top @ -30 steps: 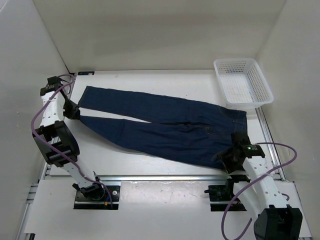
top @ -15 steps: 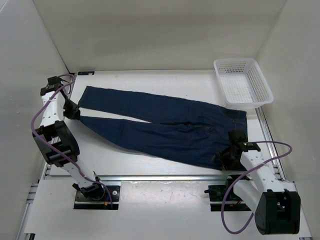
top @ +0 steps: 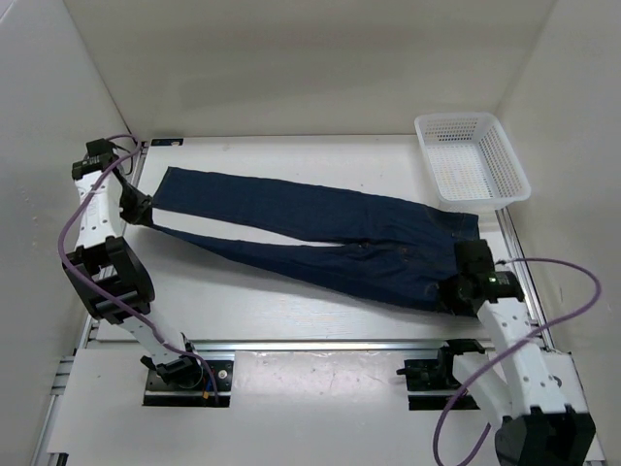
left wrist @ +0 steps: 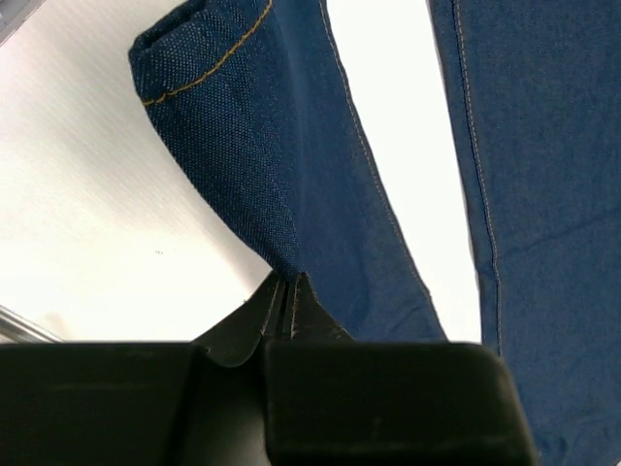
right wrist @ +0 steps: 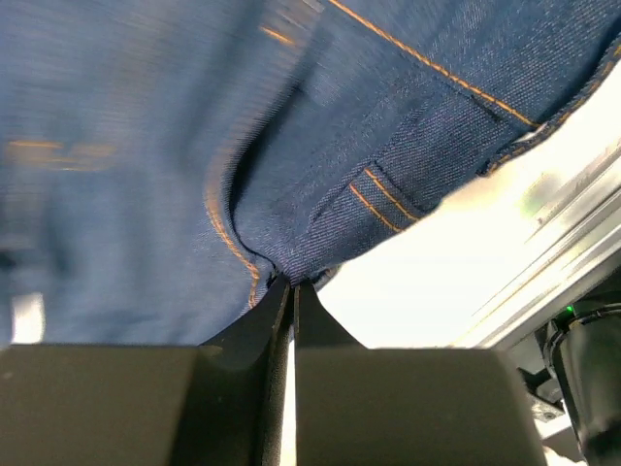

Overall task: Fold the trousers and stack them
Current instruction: Fold the trousers

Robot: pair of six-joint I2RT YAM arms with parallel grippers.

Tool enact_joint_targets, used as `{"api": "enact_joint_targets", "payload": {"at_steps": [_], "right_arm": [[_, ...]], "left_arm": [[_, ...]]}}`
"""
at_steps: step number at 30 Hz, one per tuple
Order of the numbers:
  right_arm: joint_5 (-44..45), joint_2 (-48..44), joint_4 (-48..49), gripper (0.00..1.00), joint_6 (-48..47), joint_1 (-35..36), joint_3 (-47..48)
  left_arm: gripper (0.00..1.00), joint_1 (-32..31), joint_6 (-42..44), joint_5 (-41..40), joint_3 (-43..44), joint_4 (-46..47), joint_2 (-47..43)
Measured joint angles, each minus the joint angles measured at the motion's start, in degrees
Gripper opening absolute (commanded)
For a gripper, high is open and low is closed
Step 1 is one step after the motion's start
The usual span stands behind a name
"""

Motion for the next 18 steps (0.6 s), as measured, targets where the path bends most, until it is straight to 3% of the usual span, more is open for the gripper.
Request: {"api": "enact_joint_targets", "payload": {"at_steps": [7, 13, 18], "right_arm": [[5.27, -7.10, -6.29, 0.00, -2.23, 0.04, 12.37], [6.75, -7.45, -10.40, 0.00, -3.08, 0.02, 16.74], [7.91, -2.27, -10.27, 0.00, -5.11, 0.15, 23.39]], "left_arm": [[0.10, 0.00, -0.22, -1.07, 0.31, -2.80, -2.54], [0.10, 0.00, -0.09, -1.86, 0.44, -4.46, -9.84], [0.10, -1.38, 0.09, -3.43, 7.39, -5.92, -7.87]]}}
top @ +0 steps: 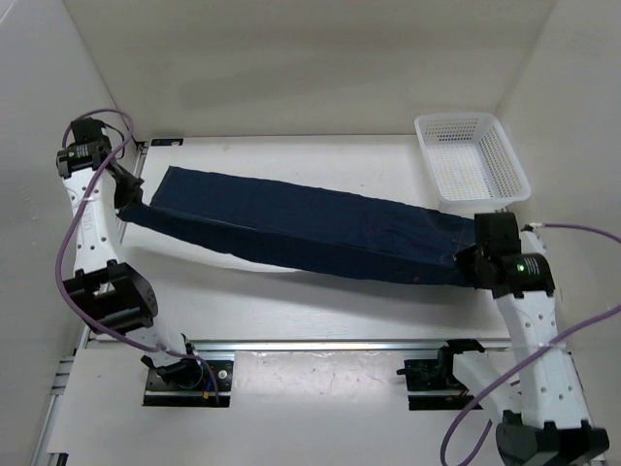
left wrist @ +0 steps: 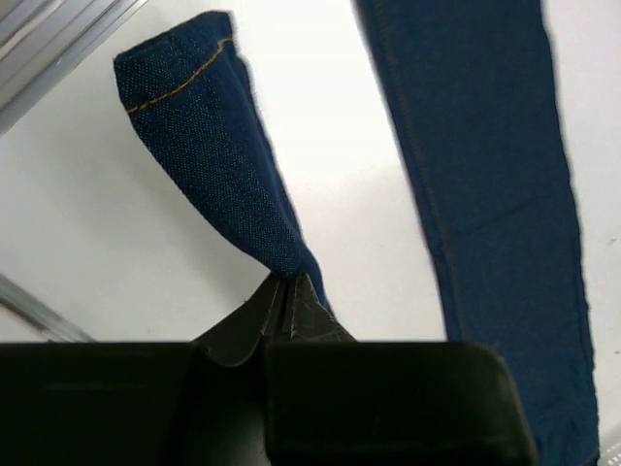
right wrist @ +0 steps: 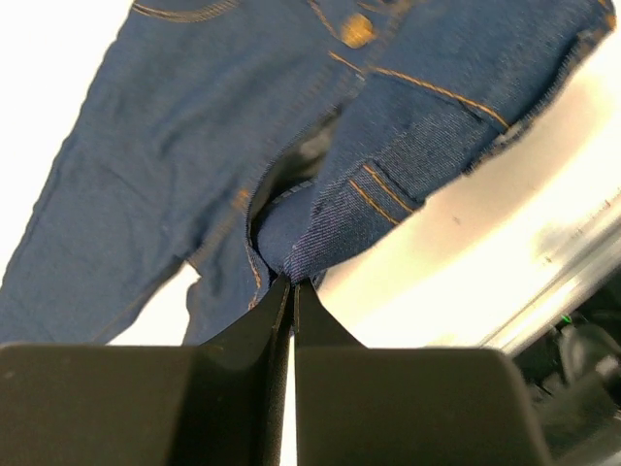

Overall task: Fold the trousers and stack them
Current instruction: Fold the trousers

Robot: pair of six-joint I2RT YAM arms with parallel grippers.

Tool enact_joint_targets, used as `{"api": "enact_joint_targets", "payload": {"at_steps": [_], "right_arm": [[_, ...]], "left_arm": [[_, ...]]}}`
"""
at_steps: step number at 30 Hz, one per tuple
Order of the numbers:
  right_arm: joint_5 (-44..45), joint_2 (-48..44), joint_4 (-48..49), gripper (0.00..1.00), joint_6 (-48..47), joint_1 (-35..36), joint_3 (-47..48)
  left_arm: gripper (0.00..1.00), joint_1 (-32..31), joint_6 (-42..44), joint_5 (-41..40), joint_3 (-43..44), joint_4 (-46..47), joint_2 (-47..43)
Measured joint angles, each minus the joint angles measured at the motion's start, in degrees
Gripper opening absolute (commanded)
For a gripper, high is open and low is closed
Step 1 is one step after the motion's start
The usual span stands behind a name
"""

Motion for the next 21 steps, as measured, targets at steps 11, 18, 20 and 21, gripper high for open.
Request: {"api": "enact_joint_targets", "payload": {"at_steps": [11, 18, 20, 21], "right_arm": [[1.88, 23.19, 12.20, 0.00, -6.51, 0.57, 10.32], [3.02, 34.14, 17.35, 0.00, -9.14, 0.70, 14.91], [3.34, 36.24, 18.27, 0.00, -9.55, 0.74, 15.76], [3.48, 37.11, 18.64, 0.00, -9.81, 0.74, 16.11]], "left_arm": [[0.10, -3.87, 0.39, 0.68, 20.81, -0.63, 23.76], [0.10, -4.90, 0.63, 0.72, 28.63, -1.18, 34.73], [0.10, -4.90, 0.61, 0.70, 28.92, -1.20, 35.52], [0.10, -4.90, 0.61, 0.68, 28.92, -1.18, 35.58]]}}
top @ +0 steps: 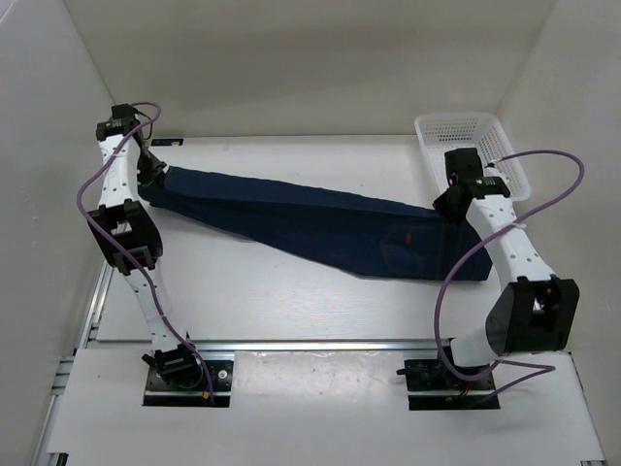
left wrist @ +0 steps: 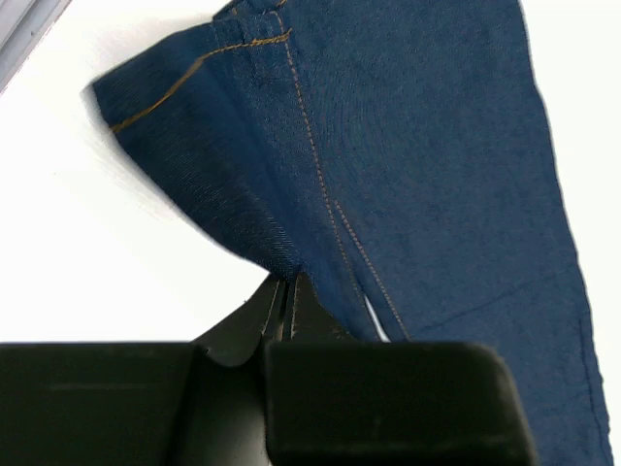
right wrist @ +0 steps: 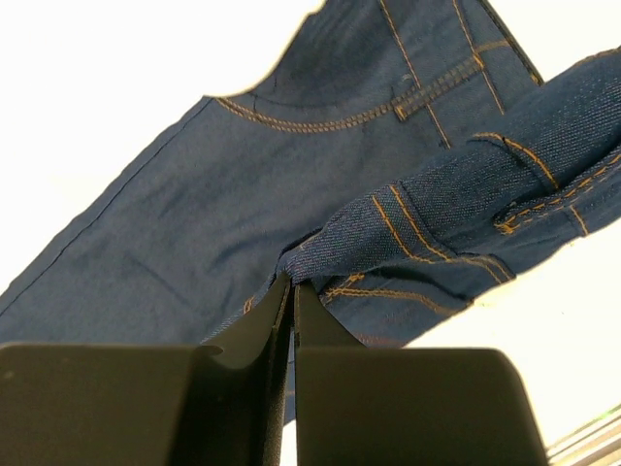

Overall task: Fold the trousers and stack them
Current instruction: Fold the trousers

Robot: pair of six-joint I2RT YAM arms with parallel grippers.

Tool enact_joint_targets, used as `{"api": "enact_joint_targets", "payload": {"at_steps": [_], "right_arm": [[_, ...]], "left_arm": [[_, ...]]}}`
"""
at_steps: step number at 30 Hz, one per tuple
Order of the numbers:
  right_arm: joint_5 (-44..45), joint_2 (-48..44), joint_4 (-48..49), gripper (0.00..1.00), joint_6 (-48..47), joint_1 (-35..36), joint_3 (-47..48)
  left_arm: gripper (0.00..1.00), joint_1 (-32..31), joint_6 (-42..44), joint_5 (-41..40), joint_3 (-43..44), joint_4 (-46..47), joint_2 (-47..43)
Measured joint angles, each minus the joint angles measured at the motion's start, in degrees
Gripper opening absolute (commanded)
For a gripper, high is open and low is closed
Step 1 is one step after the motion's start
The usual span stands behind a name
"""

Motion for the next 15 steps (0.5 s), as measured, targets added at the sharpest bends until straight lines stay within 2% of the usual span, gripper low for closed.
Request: {"api": "enact_joint_targets", "payload": {"at_steps": [10, 13, 14, 15], "right_arm": [[-0.02, 8.17, 3.21, 0.00, -1.07, -0.76, 4.13], [-0.02, 11.65, 3.91, 0.00, -1.38, -1.05, 6.45], [0.02, 12.61, 4.42, 0.04, -1.51, -1.11, 6.88], [0.46, 13.60, 4.81, 0.10, -1.77, -1.22, 7.28]], "left_arm": [[0.10, -0.92, 0.00, 0.74, 10.62, -0.07, 6.75], [0.21, -1.31, 0.48, 2.21, 15.04, 0.57, 10.86], [0.24, -1.51, 0.76, 2.56, 16.50, 1.51, 12.31], [0.41, -1.79, 1.05, 2.60, 17.64, 2.99, 13.62]]}}
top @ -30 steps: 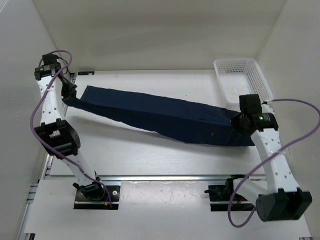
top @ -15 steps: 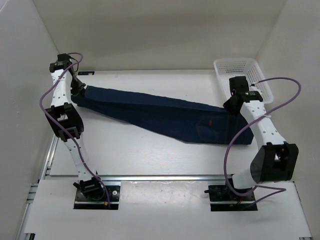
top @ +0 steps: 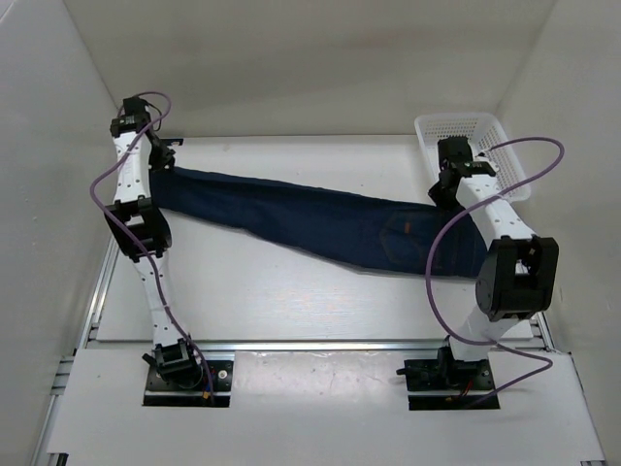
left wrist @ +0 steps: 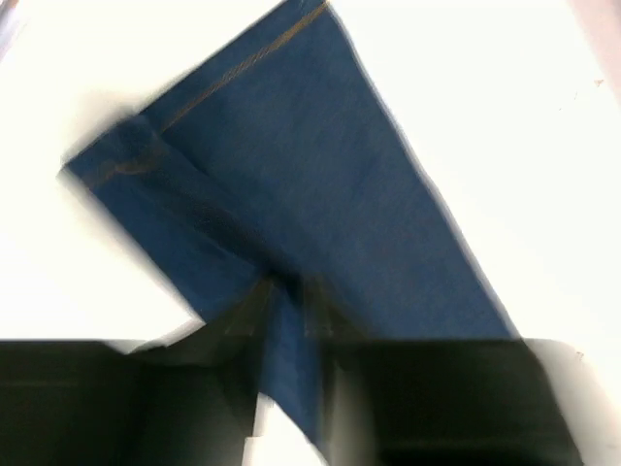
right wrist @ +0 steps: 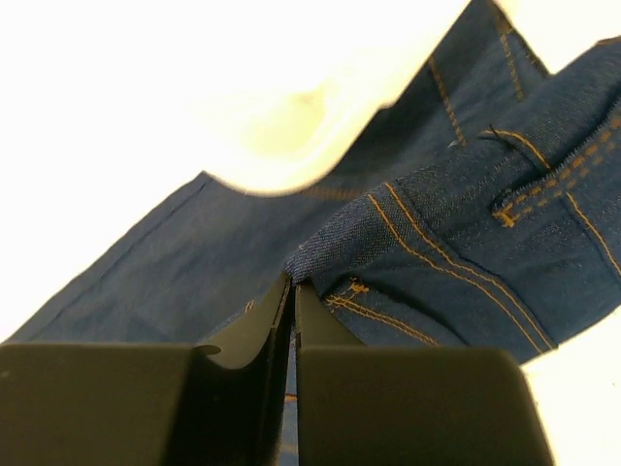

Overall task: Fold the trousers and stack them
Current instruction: Fold the trousers

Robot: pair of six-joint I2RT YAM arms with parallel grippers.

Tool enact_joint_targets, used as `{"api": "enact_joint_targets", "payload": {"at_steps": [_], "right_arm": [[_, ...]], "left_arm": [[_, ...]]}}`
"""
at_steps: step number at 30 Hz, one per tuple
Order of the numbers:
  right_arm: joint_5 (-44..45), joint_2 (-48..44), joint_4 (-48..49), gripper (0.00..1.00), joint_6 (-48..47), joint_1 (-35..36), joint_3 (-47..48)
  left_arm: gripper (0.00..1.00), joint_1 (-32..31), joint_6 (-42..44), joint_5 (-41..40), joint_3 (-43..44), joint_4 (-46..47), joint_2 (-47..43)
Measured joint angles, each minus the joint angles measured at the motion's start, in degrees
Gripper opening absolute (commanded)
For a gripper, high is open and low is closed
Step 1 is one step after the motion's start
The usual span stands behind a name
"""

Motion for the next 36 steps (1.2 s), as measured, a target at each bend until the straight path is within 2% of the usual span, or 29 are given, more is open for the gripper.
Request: {"api": "enact_joint_targets", "payload": {"at_steps": [1, 2, 3, 4, 5, 11, 12, 14, 15, 16, 19, 22, 23, 24, 25, 28, 31, 36], "right_arm": [[0.46, 0.74, 0.35, 0.28, -0.24, -0.20, 0.20], [0.96, 1.29, 0.52, 0.42, -0.20, -0.46, 0.31], [1.77, 1.57, 0.81, 0.52, -0.63, -0.83, 0.31], [2.40, 1.62, 0.96, 0.65, -0.76, -1.07, 0.33], [2.91, 1.51, 1.05, 0.72, -0.96, -1.29, 0.33], [4.20, -4.52, 2.05, 0.75, -2.05, -1.81, -4.11], [3.98, -6.51, 2.05, 0.75, -2.05, -1.81, -6.01], [3.37, -10.36, 1.95, 0.75, -2.08, -1.77, -9.70], [2.78, -12.35, 1.90, 0.75, -2.05, -1.79, -11.76], [1.92, -14.10, 1.68, 0.74, -2.05, -1.97, -13.66], [-3.30, -17.64, 1.57, 0.71, -1.97, -3.89, -19.56], [-11.58, -20.11, 2.47, 0.71, -1.27, -8.22, -27.63], [-13.84, -21.00, 2.56, 0.71, -0.81, -9.60, -30.38], [-16.24, -22.08, 2.82, 0.71, -0.46, -10.84, -33.11], [-18.03, -23.04, 2.67, 0.72, -0.26, -11.65, -35.10], [-23.04, -25.33, 2.58, 0.72, -0.02, -13.64, -37.94], [-26.40, -27.04, 3.74, 0.72, -0.07, -16.15, -38.12], [-28.83, -27.32, 5.77, 0.72, -0.52, -21.20, -39.56]], "left_arm": [[0.49, -0.28, 0.66, -0.04, 1.09, 1.33, 1.22], [0.57, -0.72, 0.72, -0.07, 2.75, 2.47, 2.40], [0.66, -0.98, 1.05, -0.11, 4.17, 3.61, 3.34], [0.92, -1.33, 1.51, -0.26, 5.68, 4.52, 4.17], [1.00, -1.77, 2.08, -0.79, 6.73, 5.38, 4.59], [1.00, -5.38, 5.22, -2.14, 3.37, 9.86, -1.05], [0.93, -5.95, 5.79, -2.10, 1.40, 10.40, -3.06], [0.71, -6.60, 6.43, -2.05, -3.52, 11.21, -7.43], [0.52, -6.67, 6.51, -2.01, -6.40, 11.58, -9.64], [0.11, -6.62, 6.64, -2.05, -9.64, 11.56, -11.89], [0.10, -5.92, 6.60, -3.87, -18.60, 11.04, -16.57], [0.22, -4.35, 5.38, -4.63, -27.23, 10.40, -17.86], [0.29, -3.58, 5.22, -4.39, -29.57, 10.05, -17.73], [0.50, -2.58, 4.94, -3.74, -32.11, 9.79, -17.46], [0.61, -1.55, 5.22, -3.19, -33.86, 9.18, -16.92], [0.79, 1.68, 4.83, -0.04, -35.82, 8.20, -14.38], [0.79, 3.80, 4.59, 1.66, -35.17, 7.93, -11.89], [0.76, 3.45, 4.48, 2.91, -29.99, 7.82, -7.02]]}}
